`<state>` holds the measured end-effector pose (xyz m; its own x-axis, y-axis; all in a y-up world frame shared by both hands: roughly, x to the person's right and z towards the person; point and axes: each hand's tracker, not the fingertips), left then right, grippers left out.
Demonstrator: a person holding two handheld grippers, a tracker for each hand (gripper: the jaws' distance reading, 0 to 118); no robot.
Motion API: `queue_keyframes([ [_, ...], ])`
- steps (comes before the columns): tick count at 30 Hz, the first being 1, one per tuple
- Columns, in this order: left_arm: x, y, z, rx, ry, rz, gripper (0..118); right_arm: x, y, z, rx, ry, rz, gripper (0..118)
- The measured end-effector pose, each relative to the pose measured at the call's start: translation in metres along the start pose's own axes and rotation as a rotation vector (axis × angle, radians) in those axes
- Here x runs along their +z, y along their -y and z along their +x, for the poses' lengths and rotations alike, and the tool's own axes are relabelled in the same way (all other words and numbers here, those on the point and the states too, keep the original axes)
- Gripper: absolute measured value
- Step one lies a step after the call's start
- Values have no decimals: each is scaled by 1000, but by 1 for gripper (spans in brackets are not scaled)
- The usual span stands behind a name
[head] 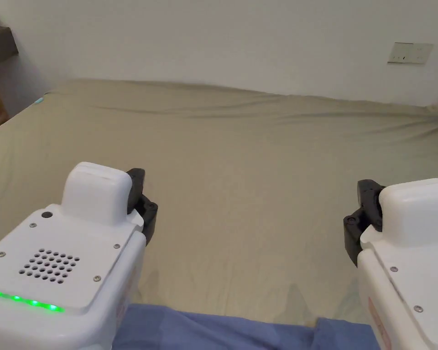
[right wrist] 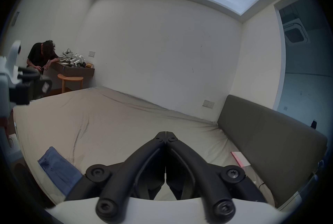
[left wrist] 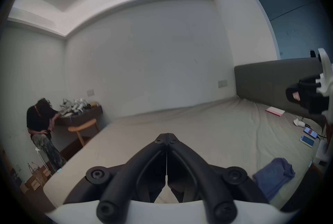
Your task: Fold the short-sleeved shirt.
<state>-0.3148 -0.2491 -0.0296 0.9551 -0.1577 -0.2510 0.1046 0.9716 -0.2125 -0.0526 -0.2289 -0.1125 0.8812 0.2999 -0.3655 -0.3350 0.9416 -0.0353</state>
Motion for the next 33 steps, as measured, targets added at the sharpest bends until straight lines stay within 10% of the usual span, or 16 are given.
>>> queue_keyframes([
  [2, -17, 27, -15, 37, 103, -99, 9, -3, 7, -3, 7, -8, -24, 1],
  [5, -37, 79, -46, 188, 140, -274, 67, -13, 24, 2, 6, -13, -74, 1],
  [11, -58, 185, -140, 498, 277, -638, 113, -29, 52, 15, -25, -9, -155, 1],
  [29, -75, 296, -209, 1174, 553, -760, 111, -27, 44, 12, -155, -79, -202, 1],
  [31, -83, 319, -206, 1316, 589, -794, 88, -26, 39, 12, -187, -112, -200, 1],
  [33, -88, 330, -190, 1270, 538, -827, 21, -27, 37, 13, -253, -176, -215, 1],
])
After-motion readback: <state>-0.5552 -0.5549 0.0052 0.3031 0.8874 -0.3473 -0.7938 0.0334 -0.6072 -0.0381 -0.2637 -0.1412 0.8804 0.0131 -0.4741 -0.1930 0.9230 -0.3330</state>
